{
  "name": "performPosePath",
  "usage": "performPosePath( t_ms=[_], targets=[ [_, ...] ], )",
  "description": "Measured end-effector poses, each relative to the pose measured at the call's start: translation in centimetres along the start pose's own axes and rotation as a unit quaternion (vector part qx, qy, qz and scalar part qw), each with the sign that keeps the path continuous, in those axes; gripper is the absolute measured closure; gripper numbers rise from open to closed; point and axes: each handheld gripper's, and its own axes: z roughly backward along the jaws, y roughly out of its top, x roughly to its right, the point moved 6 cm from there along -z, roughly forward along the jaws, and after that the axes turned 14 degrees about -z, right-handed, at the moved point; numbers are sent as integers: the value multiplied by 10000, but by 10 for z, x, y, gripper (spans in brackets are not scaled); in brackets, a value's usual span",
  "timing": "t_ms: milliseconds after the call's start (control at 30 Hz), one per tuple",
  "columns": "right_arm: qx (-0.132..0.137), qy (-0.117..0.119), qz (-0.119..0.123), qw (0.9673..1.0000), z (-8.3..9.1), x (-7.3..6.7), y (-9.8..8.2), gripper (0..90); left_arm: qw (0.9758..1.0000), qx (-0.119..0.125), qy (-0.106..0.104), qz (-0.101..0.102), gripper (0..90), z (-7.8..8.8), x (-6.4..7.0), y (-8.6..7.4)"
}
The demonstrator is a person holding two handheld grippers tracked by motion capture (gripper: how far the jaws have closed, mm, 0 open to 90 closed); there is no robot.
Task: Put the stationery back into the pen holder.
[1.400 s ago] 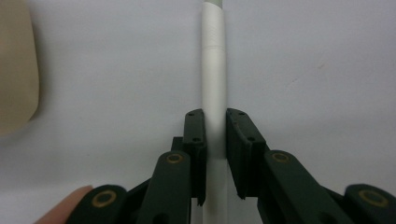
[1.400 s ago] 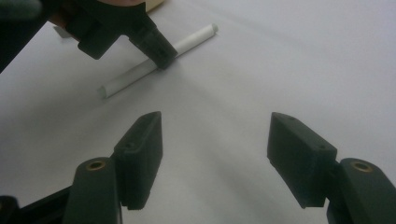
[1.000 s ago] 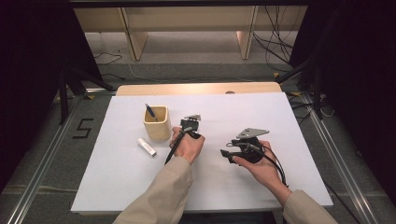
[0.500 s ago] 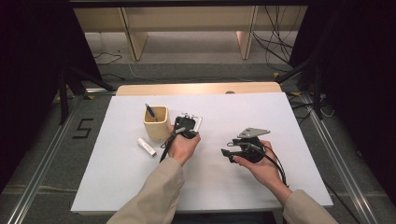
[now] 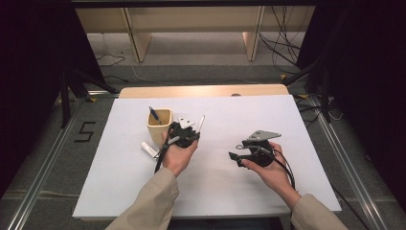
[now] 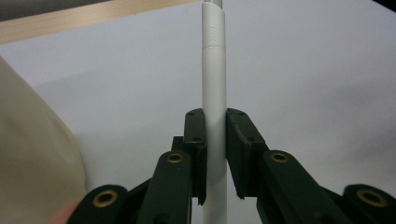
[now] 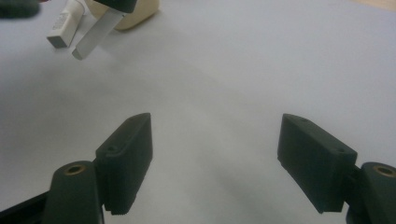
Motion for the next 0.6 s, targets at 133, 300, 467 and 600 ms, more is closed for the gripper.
performPosePath(
  t_ms=[133, 300, 467, 600],
  targets=[
    [51, 36, 45, 10000, 1, 0, 0, 257, 9996, 259, 47, 40, 785, 7, -3, 3],
    [99, 58, 34, 9999, 2, 1, 0, 238, 9987, 477, 123, 95, 785, 15, -7, 4],
    [104, 57, 34, 9999, 4, 4, 0, 232, 9975, 662, 226, 132, 785, 24, -13, 5],
    [132, 56, 46, 9999, 6, 6, -1, 231, 9965, 761, 303, 156, 785, 29, -19, 5]
  ],
)
